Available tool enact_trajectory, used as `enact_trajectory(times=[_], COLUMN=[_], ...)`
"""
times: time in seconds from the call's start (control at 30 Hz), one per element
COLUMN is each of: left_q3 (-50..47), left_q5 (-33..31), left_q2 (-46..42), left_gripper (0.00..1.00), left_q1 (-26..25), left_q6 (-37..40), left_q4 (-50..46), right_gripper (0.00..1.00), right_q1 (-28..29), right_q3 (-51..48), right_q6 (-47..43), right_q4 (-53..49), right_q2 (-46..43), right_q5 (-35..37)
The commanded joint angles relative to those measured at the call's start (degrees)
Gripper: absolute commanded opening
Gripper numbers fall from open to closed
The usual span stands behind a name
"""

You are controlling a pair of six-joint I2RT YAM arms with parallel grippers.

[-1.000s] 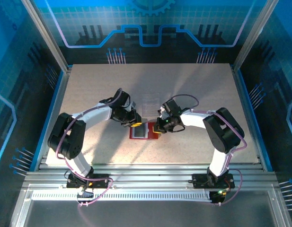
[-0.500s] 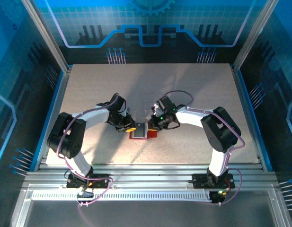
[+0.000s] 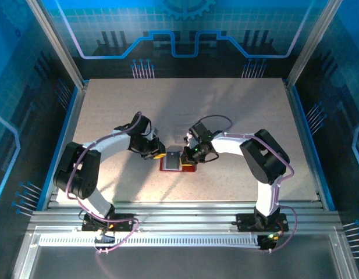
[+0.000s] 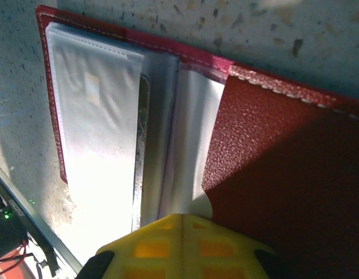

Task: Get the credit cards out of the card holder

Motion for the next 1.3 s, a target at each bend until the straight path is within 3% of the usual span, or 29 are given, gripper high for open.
enact_trajectory(times=[0.0,0.67,0.83,1.03,1.27], left_q3=[0.05,-0.87,-1.91,-2.96,-0.89], left_q5=[2.05,-2.75,-8.06,-6.15,-8.81], left_q2=[-1.04,-2.73,-7.55,-4.85,-2.73], left_gripper=[0.17,0.18,0.19,0.19,0.16], left_q1=[0.1,-5.21,-8.32,-8.82,-11.66], left_q6=[0.17,-1.95,0.78,-4.63,-8.61], left_q4=[-0.24,7.96,9.86,14.11,15.35], right_gripper=[0.0,0.0,0.01,0.02,0.02], right_q1=[-1.3,-5.66,-6.29,-5.76,-5.7], right_q3=[-1.91,-4.89,-3.38,-3.63,-6.02], right_q6=[-2.6,-7.9,-9.32,-6.19,-1.43], right_q4=[-4.47,-9.97,-11.11,-8.65,-3.95], right_q2=[-0.16,-6.92,-6.56,-7.87,-10.53], right_q5=[2.13,3.37,2.91,0.62,-2.23])
